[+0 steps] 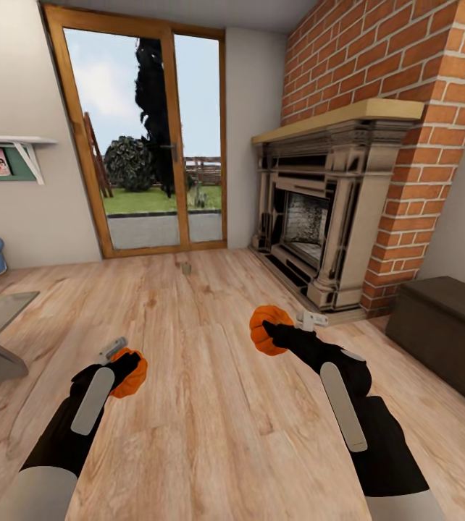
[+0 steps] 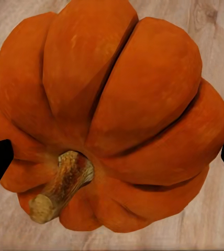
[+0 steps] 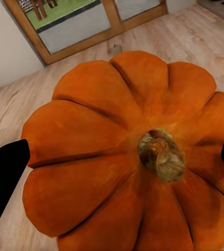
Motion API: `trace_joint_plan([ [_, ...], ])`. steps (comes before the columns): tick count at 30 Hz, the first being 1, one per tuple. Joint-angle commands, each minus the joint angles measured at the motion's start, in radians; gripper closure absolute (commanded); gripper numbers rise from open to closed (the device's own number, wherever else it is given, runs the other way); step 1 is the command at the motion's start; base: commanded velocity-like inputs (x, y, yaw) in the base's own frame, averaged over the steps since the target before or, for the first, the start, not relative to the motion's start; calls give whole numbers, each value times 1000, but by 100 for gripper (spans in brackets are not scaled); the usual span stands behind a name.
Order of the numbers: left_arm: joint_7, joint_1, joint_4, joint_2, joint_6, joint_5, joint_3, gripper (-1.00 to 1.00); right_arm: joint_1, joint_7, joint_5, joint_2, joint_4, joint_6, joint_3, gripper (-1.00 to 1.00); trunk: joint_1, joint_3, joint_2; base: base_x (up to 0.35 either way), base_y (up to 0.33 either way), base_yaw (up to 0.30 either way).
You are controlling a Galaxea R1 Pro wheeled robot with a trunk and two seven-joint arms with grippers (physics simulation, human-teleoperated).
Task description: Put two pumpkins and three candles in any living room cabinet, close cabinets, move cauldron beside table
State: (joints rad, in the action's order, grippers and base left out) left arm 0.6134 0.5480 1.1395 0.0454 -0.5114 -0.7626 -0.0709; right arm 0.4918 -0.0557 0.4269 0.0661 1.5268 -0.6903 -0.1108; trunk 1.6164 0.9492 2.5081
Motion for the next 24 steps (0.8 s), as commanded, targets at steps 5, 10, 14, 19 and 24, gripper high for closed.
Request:
trace_joint_plan([
  [5, 11, 0, 2, -2, -2, -5, 1, 100, 1, -5, 7, 0, 4, -3, 0, 100, -2, -18, -1, -5, -2, 0],
  [10, 11, 1, 2, -2, -1, -4, 0, 100, 1, -8, 7, 1, 5, -2, 1, 100, -5, -38, -2, 0, 0, 0],
  [14, 12, 0, 2, -2, -1, -4, 2, 100, 1, -7, 8, 2, 7, 5, 0, 100, -6, -53, -3, 0, 0, 0],
  [19, 13, 0, 1, -2, -1, -4, 1, 100, 1, -5, 8, 1, 7, 6, 2, 100, -9, -69, -4, -91, 0, 0],
  [24, 14, 0, 0, -2, 0, -4, 1, 100, 1, -6, 9, 1, 7, 7, 1, 100, -11, -81, -5, -301, 0, 0],
])
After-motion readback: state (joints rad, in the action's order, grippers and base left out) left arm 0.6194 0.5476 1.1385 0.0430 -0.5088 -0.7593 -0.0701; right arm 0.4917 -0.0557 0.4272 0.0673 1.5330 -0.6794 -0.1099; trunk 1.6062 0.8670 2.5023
